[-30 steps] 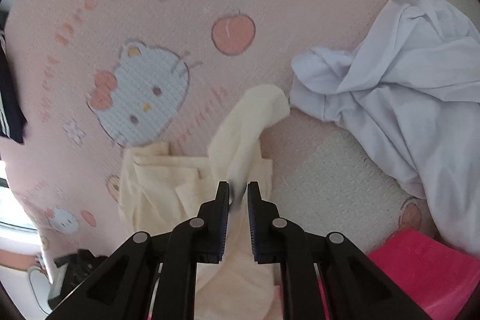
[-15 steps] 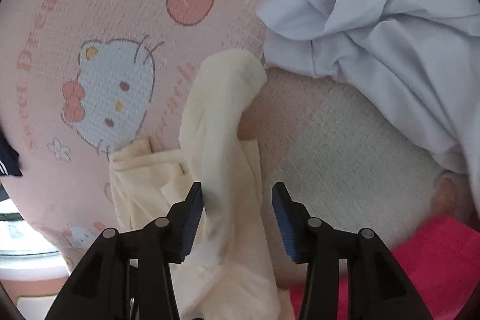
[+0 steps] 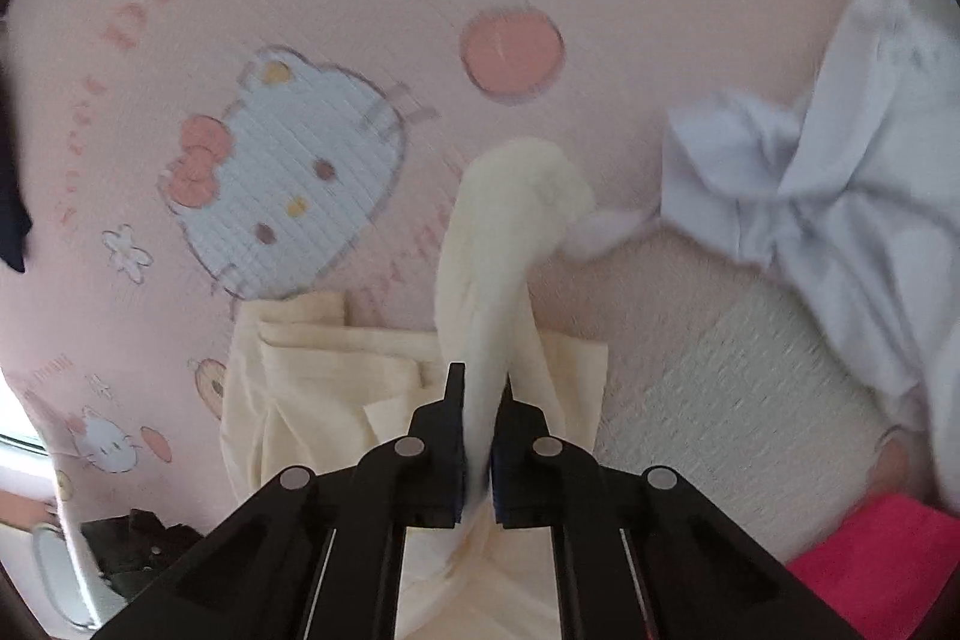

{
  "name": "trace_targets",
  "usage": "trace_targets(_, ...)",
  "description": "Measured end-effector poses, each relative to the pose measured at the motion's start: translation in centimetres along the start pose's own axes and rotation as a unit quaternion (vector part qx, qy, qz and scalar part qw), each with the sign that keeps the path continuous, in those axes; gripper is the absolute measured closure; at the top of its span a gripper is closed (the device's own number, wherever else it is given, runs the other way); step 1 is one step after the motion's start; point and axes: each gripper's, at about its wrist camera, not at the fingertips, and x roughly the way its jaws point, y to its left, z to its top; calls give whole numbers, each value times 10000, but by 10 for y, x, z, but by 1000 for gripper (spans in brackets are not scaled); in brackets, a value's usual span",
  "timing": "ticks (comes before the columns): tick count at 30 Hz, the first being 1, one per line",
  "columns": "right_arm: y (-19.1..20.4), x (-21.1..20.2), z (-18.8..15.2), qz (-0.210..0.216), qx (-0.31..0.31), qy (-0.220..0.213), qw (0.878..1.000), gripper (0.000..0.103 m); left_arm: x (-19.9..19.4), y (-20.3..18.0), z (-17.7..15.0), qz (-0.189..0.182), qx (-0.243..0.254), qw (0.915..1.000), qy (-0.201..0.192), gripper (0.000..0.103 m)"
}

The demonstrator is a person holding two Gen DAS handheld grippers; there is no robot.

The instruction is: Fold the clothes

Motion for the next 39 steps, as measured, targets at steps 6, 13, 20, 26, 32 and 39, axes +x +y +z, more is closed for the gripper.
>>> trace_targets(6,30,-45,7,435,37,-367,9984,98,-52,13,6,-91,-118,9992,-360,95)
trace_targets(13,102,-83,5,606,-746,-532,9939,98,-100,45,14,-183,-615,9951,-753,95)
trace_targets(20,166,-96,-1,1273,-890,-443,9869,98,-135,72,10,-103,-1076,9882,-1085,95)
trace_targets(26,232,-90,-3,1651,-1141,-429,9787,98,-176,103,15,430,-1351,9789,-1469,95)
trace_targets(32,308,-82,5,2202,-1298,-277,9664,98,-207,133,20,1009,-1639,9668,-1683,96)
trace_targets(39,372,-67,-10,2148,-1874,-229,9582,96,-222,151,19,1635,-1695,9608,-1465,96)
